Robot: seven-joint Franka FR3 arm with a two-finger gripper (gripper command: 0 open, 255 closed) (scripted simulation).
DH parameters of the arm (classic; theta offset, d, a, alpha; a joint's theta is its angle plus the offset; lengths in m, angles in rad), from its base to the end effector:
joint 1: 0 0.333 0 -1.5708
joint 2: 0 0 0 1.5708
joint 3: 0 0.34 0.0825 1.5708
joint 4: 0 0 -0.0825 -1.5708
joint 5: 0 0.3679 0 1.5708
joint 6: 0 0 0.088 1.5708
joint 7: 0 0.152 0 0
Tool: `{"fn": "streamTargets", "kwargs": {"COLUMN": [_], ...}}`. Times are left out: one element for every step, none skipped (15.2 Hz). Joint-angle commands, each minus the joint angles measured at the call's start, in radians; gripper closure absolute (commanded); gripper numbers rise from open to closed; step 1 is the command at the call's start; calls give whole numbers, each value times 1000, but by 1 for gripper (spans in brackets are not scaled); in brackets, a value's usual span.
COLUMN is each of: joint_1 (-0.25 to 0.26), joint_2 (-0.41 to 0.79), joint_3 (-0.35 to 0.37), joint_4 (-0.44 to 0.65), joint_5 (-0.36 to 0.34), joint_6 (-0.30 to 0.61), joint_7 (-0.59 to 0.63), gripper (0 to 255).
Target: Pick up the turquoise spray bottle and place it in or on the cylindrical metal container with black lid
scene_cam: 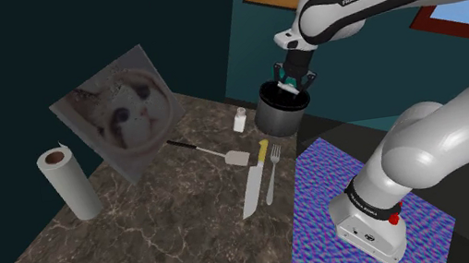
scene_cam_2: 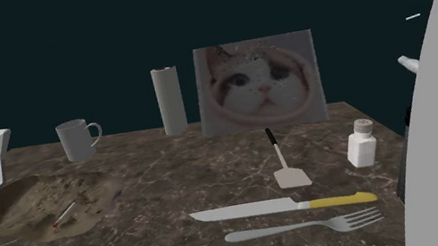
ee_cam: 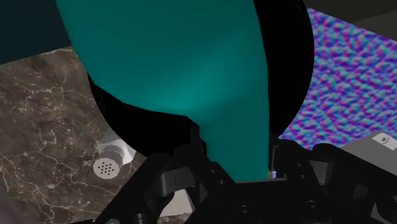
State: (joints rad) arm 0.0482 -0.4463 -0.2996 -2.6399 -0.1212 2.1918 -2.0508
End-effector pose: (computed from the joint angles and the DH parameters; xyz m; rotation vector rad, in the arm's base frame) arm 0.3513 -0.0936 0.3682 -1.8126 -2.5341 -0.0325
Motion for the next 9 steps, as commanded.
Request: {"fn": "streamTargets", "kwargs": {"joint_1": [1,1,2,2,2,2,2,2,3], "joint_2": [17,26,36,41,41,41,41,41,41], "joint_3": [-5,-7,-10,-11,-11,-11,-11,-11,-11], "joint_4": [-15,-22,-29,-33,-33,-33,-33,-33,-33], "joint_5": [0,1,1,2,2,2,2,2,2], "joint_6": [32,49,65,74,74,74,74,74,74], "joint_7": [-3,-4,-6,-7,-7,-7,-7,-7,-6], "gripper": [255,255,255,255,255,255,255,255,255]}}
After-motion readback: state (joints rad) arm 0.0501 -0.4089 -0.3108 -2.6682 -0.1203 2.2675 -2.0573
